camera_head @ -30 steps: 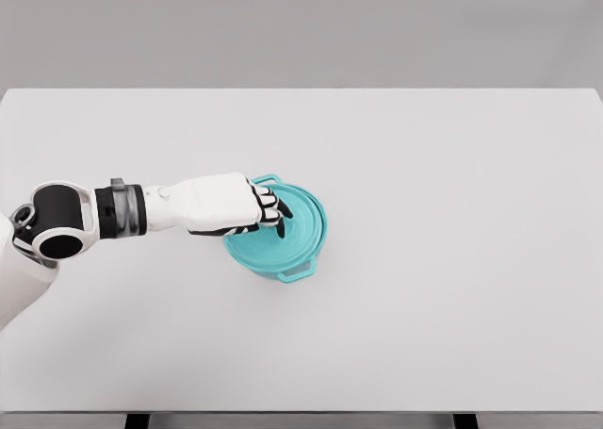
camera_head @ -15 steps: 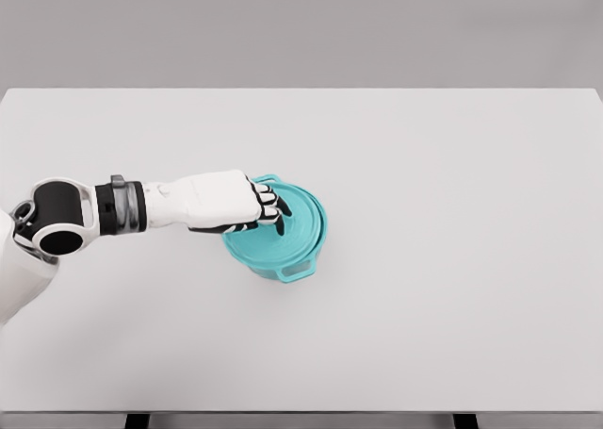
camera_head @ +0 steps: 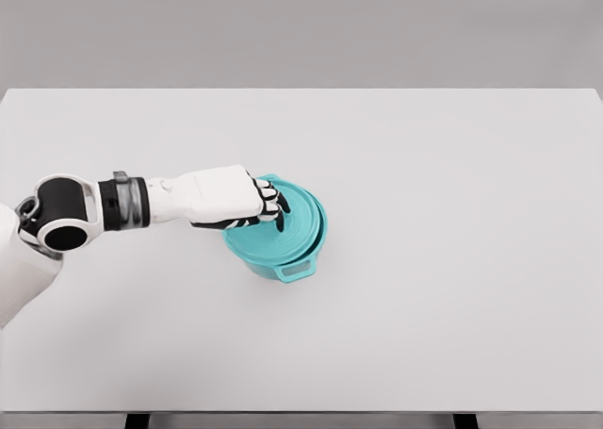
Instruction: Cover the pot with left arm
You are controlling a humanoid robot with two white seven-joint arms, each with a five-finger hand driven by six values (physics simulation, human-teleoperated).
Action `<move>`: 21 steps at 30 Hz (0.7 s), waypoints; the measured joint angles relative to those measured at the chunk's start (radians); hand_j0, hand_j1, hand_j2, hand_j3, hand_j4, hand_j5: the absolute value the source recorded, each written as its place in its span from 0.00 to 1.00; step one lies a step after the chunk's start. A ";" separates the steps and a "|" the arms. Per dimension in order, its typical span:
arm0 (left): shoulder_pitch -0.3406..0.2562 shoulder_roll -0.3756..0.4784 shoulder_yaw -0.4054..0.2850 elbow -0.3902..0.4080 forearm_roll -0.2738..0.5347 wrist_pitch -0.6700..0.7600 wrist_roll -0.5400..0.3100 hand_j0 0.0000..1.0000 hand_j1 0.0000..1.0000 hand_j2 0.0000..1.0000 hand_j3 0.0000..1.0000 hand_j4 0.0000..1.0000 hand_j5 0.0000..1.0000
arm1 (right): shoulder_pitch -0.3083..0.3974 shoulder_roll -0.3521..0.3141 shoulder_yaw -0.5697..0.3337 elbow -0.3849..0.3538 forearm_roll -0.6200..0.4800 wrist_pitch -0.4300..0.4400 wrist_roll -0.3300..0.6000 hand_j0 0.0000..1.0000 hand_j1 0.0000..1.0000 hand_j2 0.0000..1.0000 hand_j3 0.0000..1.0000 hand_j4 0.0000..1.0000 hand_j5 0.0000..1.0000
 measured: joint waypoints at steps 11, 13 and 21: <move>-0.003 -0.008 0.000 -0.006 -0.034 -0.008 0.000 0.53 0.53 0.53 0.53 0.53 0.53 | 0.000 0.000 0.000 0.000 0.000 0.000 0.000 1.00 1.00 1.00 1.00 1.00 1.00; -0.003 -0.008 0.000 -0.008 -0.038 -0.009 -0.001 0.55 0.55 0.55 0.55 0.55 0.55 | 0.000 0.000 0.000 0.000 0.000 0.000 0.000 1.00 1.00 1.00 1.00 1.00 1.00; -0.012 -0.008 -0.002 -0.012 -0.044 -0.020 -0.006 0.56 0.56 0.56 0.56 0.56 0.56 | 0.000 0.000 0.000 0.000 0.000 0.000 0.000 1.00 1.00 1.00 1.00 1.00 1.00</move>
